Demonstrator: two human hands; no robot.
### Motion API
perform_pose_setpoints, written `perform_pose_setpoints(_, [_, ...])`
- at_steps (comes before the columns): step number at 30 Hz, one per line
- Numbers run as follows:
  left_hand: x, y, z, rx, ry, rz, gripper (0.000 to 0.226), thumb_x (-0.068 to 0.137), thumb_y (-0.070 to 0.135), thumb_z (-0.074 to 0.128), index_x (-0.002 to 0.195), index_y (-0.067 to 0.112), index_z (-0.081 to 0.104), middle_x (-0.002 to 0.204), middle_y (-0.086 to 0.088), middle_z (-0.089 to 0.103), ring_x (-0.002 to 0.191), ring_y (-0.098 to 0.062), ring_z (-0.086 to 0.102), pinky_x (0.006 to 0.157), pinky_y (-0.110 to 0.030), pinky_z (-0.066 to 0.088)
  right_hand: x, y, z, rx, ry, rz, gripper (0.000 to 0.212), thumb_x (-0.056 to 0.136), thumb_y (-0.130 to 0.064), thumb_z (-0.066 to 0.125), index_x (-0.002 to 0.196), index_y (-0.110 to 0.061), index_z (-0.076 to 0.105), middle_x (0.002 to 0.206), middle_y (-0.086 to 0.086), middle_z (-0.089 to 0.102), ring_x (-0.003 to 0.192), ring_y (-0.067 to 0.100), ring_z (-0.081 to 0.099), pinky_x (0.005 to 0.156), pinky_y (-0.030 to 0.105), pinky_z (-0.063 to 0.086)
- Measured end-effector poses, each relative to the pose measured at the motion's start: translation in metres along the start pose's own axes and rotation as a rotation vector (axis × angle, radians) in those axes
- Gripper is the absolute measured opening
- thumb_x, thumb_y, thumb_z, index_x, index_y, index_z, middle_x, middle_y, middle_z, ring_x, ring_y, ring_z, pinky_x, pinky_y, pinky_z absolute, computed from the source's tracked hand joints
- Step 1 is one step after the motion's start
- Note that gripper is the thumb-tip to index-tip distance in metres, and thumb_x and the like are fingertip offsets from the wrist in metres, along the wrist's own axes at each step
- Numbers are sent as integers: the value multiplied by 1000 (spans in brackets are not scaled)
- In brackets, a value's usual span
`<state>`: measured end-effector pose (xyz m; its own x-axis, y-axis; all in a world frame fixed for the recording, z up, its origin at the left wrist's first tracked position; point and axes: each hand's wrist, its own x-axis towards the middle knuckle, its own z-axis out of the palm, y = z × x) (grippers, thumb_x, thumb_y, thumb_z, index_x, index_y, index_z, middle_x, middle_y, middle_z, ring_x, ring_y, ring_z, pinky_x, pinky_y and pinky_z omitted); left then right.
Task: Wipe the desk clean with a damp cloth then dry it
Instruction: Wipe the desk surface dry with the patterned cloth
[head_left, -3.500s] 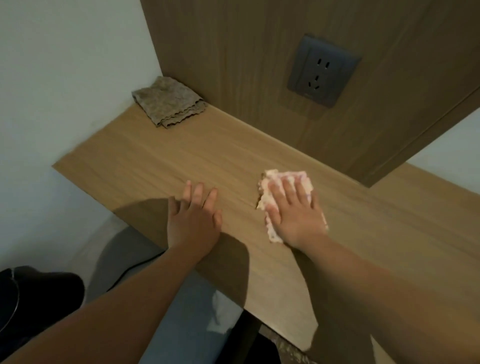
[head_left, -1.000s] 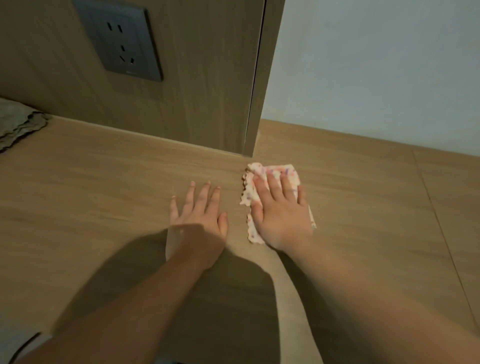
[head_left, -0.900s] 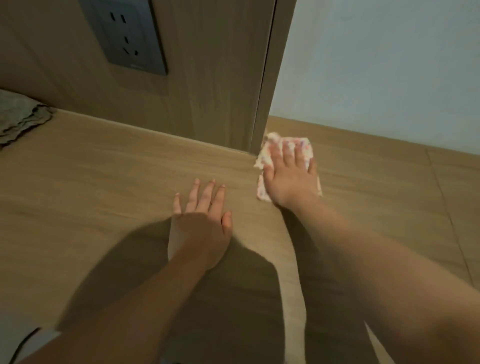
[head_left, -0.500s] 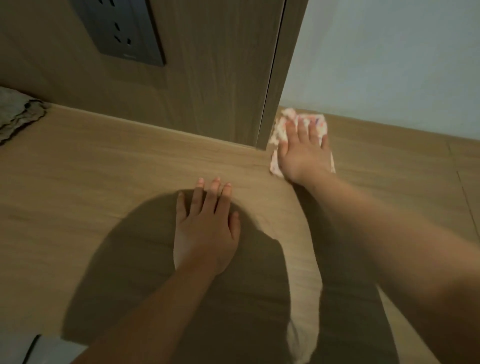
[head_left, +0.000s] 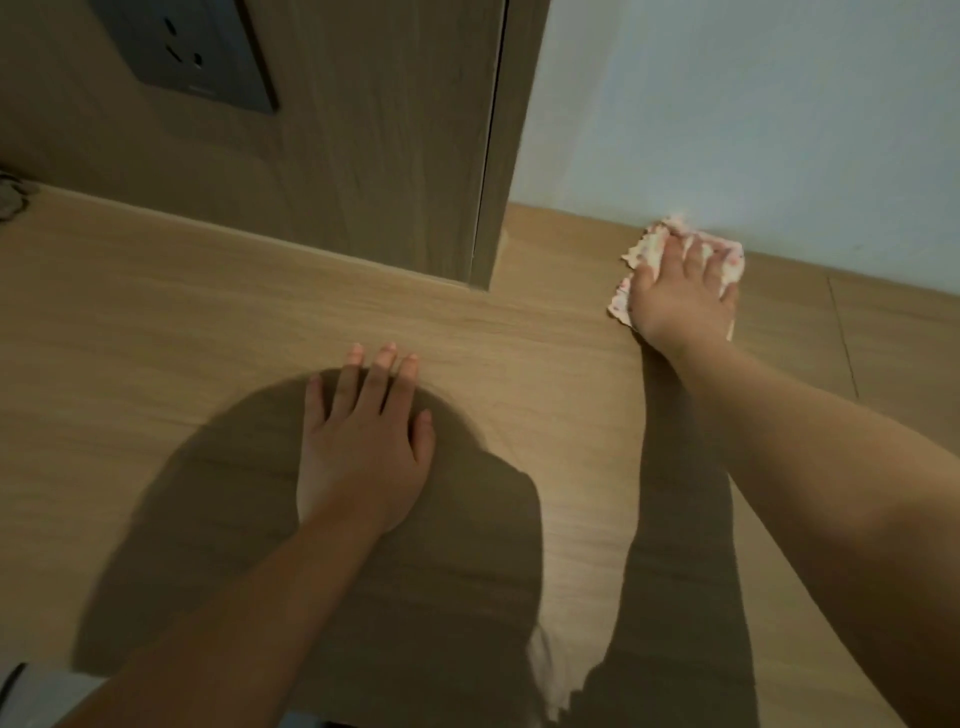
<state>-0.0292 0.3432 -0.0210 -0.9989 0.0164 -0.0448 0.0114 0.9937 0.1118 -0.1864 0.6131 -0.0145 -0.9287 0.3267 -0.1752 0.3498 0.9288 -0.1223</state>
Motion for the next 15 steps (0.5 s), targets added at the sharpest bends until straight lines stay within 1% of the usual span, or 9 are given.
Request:
perform_pose_setpoints(2, [-1, 0, 0, -5, -11, 4, 63, 89, 45, 11, 145, 20, 28, 152, -3, 27, 142, -25, 15, 112, -50, 17, -12, 1, 0, 20, 3, 148, 61, 97, -42, 12, 150, -16, 0, 158, 6, -4, 142, 30, -13, 113, 50, -7])
perform_pose_setpoints(3, [-1, 0, 0, -4, -13, 4, 64, 88, 45, 10, 145, 20, 28, 152, -3, 26, 142, -25, 14, 112, -49, 17, -22, -12, 3, 26, 6, 143, 60, 97, -42, 12, 150, -15, 0, 157, 8, -4, 142, 31, -14, 113, 51, -8])
perform_pose_setpoints(5, [-1, 0, -1, -1, -13, 9, 66, 87, 45, 8, 145, 20, 28, 153, -3, 26, 143, -25, 14, 112, -49, 16, -51, -49, 14, 9, -21, -66, 58, 98, -41, 11, 150, -17, -2, 157, 8, -7, 142, 31, -14, 112, 50, -10])
perform_pose_setpoints(7, [0, 0, -2, 4, 0, 7, 67, 86, 45, 7, 144, 19, 30, 152, -2, 27, 142, -25, 16, 112, -49, 16, -90, -78, 25, -35, -68, -406, 57, 99, -42, 10, 150, -22, -4, 157, 4, -10, 142, 26, -15, 112, 46, -9])
perform_pose_setpoints(9, [1, 0, 0, 10, -5, 1, 67, 86, 45, 5, 146, 21, 27, 154, 0, 23, 143, -23, 13, 113, -48, 12, -111, -71, 24, -92, -102, -585, 56, 99, -44, 10, 149, -25, -6, 157, 0, -11, 142, 22, -15, 112, 43, -9])
perform_pose_setpoints(10, [1, 0, 1, 4, -13, -1, 66, 87, 44, 5, 147, 22, 23, 155, 1, 19, 143, -21, 10, 114, -46, 9, -109, -51, 22, -117, -96, -584, 55, 99, -44, 9, 149, -25, -6, 156, 0, -11, 142, 21, -15, 113, 42, -9])
perform_pose_setpoints(11, [0, 0, 2, -4, -15, -1, 65, 88, 44, 5, 147, 22, 21, 155, 2, 17, 143, -20, 8, 114, -46, 7, -104, -26, 19, -127, -82, -514, 55, 99, -44, 9, 149, -25, -6, 156, 0, -10, 142, 21, -14, 113, 43, -8])
perform_pose_setpoints(13, [-1, 0, 1, -8, 11, -3, 67, 88, 45, 4, 147, 22, 22, 155, 1, 19, 143, -21, 9, 114, -46, 7, -93, 28, 13, -100, -48, -240, 56, 99, -43, 9, 149, -25, -4, 157, 4, -8, 143, 23, -12, 115, 46, -5])
perform_pose_setpoints(15, [0, 2, 1, 16, -1, -12, 65, 89, 44, 4, 148, 22, 20, 155, 1, 17, 143, -21, 8, 114, -45, 6, -99, 56, 6, -29, -30, 21, 57, 98, -45, 9, 150, -25, -2, 157, 5, -6, 143, 25, -12, 115, 48, -4])
